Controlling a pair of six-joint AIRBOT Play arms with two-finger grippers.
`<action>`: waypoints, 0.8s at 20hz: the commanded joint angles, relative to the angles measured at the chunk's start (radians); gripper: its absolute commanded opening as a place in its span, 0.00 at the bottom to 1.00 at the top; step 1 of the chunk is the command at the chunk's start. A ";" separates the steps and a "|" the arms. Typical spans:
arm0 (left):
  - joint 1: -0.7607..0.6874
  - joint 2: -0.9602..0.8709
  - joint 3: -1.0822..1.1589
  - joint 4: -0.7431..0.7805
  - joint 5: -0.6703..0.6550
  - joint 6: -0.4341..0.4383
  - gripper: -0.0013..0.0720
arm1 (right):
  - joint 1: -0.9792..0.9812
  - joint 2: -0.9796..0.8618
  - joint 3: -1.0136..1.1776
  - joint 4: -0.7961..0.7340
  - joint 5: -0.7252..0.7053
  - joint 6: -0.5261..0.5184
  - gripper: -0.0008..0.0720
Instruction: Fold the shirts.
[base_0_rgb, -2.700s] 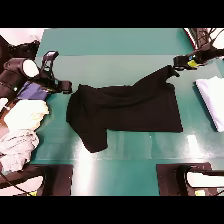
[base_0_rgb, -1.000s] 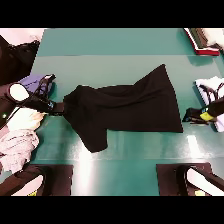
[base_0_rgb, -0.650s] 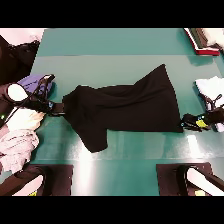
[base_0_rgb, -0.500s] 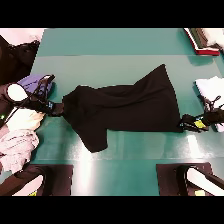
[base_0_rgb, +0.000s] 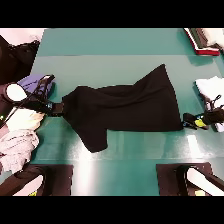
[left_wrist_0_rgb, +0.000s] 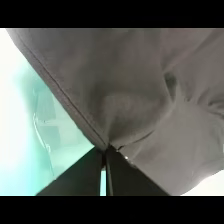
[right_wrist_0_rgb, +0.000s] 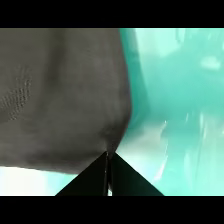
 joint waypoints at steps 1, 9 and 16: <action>0.001 0.047 0.069 0.000 0.039 -0.007 0.05 | 0.000 0.108 0.089 0.041 -0.011 -0.003 0.03; 0.001 0.154 0.705 -0.002 0.041 -0.006 0.05 | 0.000 0.346 0.555 0.294 -0.233 -0.008 0.03; 0.001 0.154 1.193 -0.061 0.034 -0.006 0.05 | 0.000 0.452 0.841 0.278 -0.208 -0.042 0.03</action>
